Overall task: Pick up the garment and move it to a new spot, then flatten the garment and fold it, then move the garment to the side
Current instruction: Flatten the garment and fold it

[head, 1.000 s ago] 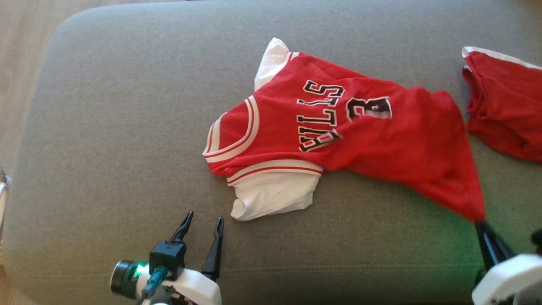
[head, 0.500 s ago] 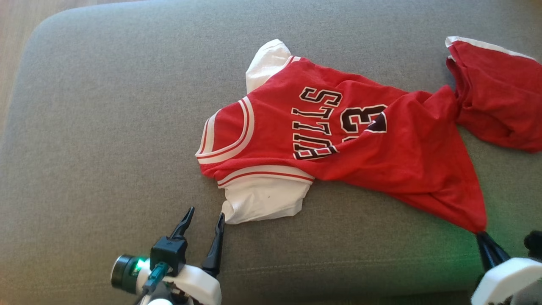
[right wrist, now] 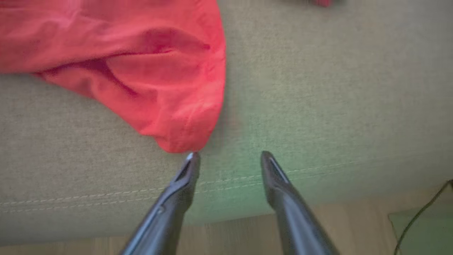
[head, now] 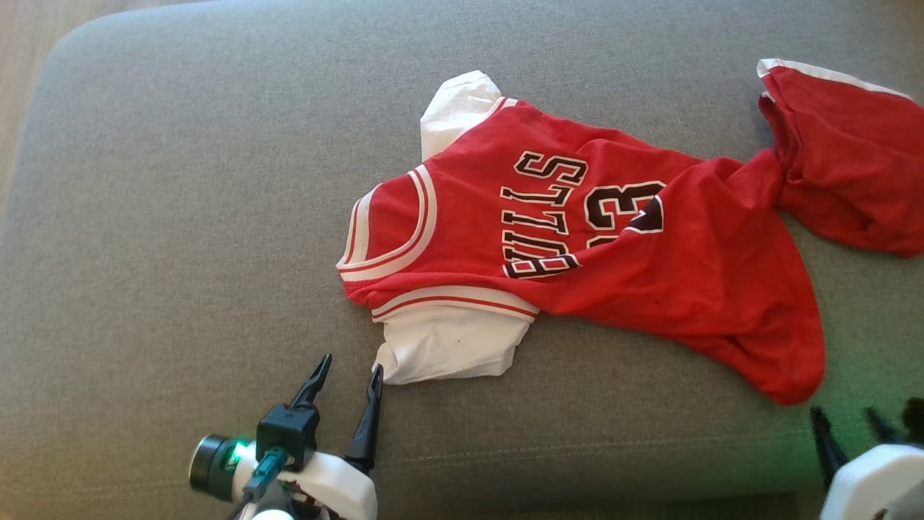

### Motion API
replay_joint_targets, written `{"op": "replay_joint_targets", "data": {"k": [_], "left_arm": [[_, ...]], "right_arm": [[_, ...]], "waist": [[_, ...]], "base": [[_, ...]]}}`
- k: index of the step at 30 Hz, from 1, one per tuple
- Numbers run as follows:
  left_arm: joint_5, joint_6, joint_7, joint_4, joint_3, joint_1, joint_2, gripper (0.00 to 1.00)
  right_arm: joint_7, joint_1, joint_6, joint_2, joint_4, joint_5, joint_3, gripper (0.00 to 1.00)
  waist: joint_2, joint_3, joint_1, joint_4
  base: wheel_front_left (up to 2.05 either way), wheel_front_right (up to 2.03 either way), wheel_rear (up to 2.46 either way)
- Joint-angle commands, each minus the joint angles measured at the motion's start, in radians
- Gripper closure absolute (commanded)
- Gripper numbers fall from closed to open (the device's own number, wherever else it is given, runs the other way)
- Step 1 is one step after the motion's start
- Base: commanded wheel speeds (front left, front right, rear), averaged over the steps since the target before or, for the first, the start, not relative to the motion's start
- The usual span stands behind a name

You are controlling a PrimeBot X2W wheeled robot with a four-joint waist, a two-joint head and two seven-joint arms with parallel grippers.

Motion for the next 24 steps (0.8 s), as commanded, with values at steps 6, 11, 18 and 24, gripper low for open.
{"op": "replay_joint_targets", "data": {"k": [6,11,18,24], "left_arm": [[0.008,-0.002,-0.005,-0.025,0.027,-0.042,0.003,0.0],[0.006,-0.001,-0.005,-0.025,0.025,-0.047,0.001,0.0],[0.007,-0.006,-0.005,-0.016,0.011,-0.052,-0.001,0.0],[0.009,-0.01,-0.005,-0.008,-0.002,-0.053,-0.003,0.0]], "right_arm": [[-0.091,-0.082,0.0,-0.017,-0.061,-0.05,-0.042,0.0],[-0.095,-0.109,0.0,-0.017,-0.01,-0.021,-0.022,0.0],[-0.122,-0.168,0.0,-0.017,0.128,-0.009,-0.007,0.0],[-0.121,-0.225,0.0,-0.017,0.248,-0.023,-0.017,0.32]], "waist": [[0.0,0.009,0.0,0.002],[0.0,0.017,0.0,0.011],[0.0,0.014,0.0,0.024],[0.0,-0.001,0.0,0.041]], "base": [[0.0,0.0,0.0],[0.0,0.0,0.0],[0.0,0.0,0.0],[0.0,0.0,0.0]]}}
